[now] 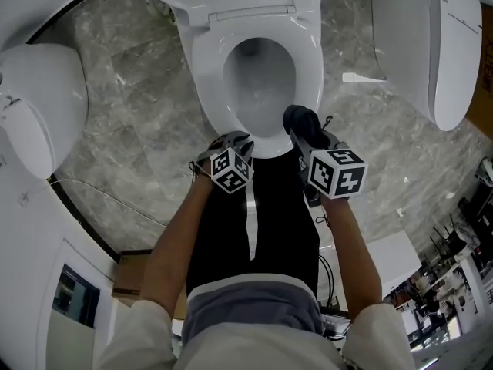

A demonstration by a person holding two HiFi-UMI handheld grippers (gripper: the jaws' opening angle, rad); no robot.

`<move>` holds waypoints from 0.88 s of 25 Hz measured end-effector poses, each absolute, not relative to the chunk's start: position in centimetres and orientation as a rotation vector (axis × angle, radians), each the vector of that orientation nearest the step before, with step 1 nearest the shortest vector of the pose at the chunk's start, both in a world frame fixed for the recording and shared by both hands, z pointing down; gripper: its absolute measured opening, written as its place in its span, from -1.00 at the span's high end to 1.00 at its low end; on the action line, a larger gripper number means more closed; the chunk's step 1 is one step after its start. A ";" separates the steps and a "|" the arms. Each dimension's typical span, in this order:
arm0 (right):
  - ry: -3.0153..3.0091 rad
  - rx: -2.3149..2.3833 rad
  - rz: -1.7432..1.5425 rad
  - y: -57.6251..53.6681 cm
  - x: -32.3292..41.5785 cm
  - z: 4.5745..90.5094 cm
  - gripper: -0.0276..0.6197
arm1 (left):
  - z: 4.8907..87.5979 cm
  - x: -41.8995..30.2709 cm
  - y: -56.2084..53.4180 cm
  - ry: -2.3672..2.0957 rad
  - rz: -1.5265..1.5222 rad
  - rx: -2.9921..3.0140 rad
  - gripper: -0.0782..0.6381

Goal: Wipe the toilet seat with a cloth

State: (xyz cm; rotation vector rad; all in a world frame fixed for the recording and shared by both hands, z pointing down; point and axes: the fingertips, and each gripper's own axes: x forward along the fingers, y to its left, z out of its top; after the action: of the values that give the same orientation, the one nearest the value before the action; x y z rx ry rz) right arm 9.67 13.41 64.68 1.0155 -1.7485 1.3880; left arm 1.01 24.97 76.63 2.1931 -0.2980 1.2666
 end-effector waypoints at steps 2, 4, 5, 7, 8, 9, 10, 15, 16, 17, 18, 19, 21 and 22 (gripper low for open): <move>-1.756 1.009 1.374 12.3 9.7 65.3 0.69 | 77.0 0.9 24.6 -0.342 1.268 2.120 0.66; -1.762 1.002 1.361 11.1 9.7 65.9 0.68 | 77.1 0.9 24.4 -0.365 1.252 2.035 0.71; -1.766 0.998 1.355 10.5 9.6 66.3 0.69 | 77.1 0.7 24.3 -0.384 1.238 1.999 0.73; -1.773 0.985 1.336 9.3 9.4 67.1 0.69 | 76.4 0.4 24.1 -0.456 1.173 1.946 0.75; -1.777 0.979 1.325 8.7 9.3 67.5 0.69 | 75.7 0.3 24.0 -0.501 1.122 1.925 0.76; -1.780 0.975 1.317 8.0 9.1 67.9 0.69 | 74.9 0.1 24.0 -0.545 1.066 1.904 0.76; -1.783 0.974 1.314 7.3 9.0 68.2 0.69 | 74.0 -0.1 24.0 -0.588 1.013 1.881 0.76; -1.756 1.001 1.389 4.6 7.8 70.1 0.69 | 70.3 -2.3 25.2 -0.784 0.890 1.815 0.76; -1.749 1.005 1.404 4.1 7.6 70.5 0.69 | 69.6 -2.4 25.4 -0.805 0.861 1.814 0.76; -1.741 1.005 1.412 3.7 7.3 70.8 0.69 | 68.7 -2.4 25.6 -0.825 0.832 1.812 0.76; -1.734 1.003 1.415 3.3 7.1 71.2 0.69 | 67.9 -2.4 25.7 -0.844 0.806 1.807 0.76; -1.726 0.998 1.413 3.0 6.9 71.7 0.69 | 67.1 -2.4 25.8 -0.864 0.781 1.801 0.76; -1.712 0.982 1.403 2.3 6.5 72.7 0.69 | 65.5 -2.4 25.9 -0.907 0.733 1.785 0.76; -1.707 0.974 1.398 1.8 6.3 73.1 0.69 | 64.8 -2.4 25.9 -0.928 0.711 1.775 0.76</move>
State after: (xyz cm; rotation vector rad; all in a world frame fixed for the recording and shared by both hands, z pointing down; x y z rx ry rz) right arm 6.28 1.85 73.11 0.9739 -1.7067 1.3984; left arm -2.45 25.88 64.84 1.7752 -0.9279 0.7108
